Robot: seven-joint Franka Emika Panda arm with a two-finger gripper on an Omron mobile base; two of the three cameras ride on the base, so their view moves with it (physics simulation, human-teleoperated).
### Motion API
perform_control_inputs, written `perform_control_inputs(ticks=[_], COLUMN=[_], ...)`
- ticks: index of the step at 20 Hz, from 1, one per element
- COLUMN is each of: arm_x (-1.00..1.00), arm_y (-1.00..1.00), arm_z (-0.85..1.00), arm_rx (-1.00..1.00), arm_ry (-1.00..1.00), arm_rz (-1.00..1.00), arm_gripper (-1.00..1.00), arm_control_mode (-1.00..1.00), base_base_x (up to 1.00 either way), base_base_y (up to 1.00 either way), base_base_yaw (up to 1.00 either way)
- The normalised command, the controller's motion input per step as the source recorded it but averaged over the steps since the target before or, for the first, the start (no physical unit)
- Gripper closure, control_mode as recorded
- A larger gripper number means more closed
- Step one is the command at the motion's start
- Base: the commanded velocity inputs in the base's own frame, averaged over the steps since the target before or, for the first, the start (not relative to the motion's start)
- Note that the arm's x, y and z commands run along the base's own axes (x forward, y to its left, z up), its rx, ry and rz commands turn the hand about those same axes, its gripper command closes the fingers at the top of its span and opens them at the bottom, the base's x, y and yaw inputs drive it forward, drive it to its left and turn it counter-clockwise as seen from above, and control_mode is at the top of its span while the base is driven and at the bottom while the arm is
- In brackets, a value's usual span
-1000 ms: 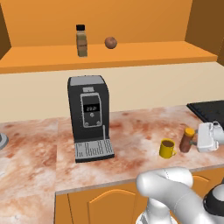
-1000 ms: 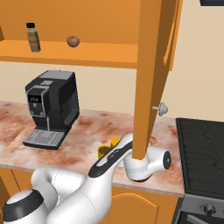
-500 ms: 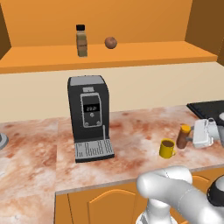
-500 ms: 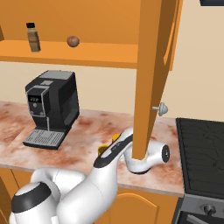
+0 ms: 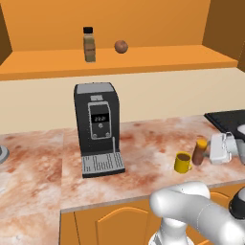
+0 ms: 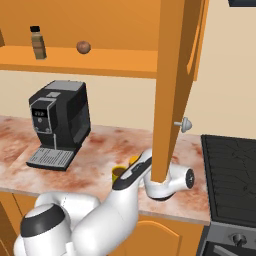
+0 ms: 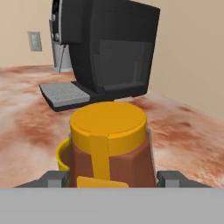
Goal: Pick the cinnamon and honey bottle from the cabinet and place them next to the mug.
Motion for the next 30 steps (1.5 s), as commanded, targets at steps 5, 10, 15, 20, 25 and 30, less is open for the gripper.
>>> perform_control_inputs(ticks=[5, 10, 15, 20, 25, 30], arm_x=[0.02, 0.03, 0.02, 0.05, 0.00, 0.00], arm_y=[0.00, -0.01, -0.01, -0.02, 0.00, 0.00], arm_z=[-0.29, -0.30, -0.25, -0.18, -0.03, 0.00], arm_rx=[0.00, 0.00, 0.00, 0.00, 0.00, 0.00], arm_ry=[0.00, 0.00, 0.00, 0.00, 0.00, 0.00], arm_rz=[0.00, 0.00, 0.00, 0.00, 0.00, 0.00], arm_gripper=[1.00, 1.00, 1.00, 1.00, 1.00, -1.00], arm_control_mode=[-1.00, -1.00, -1.00, -1.00, -1.00, -1.00], base_base_x=[0.00, 0.00, 0.00, 0.00, 0.00, 0.00], base_base_y=[0.00, 0.00, 0.00, 0.00, 0.00, 0.00], base_base_yaw=[0.00, 0.00, 0.00, 0.00, 0.00, 0.00])
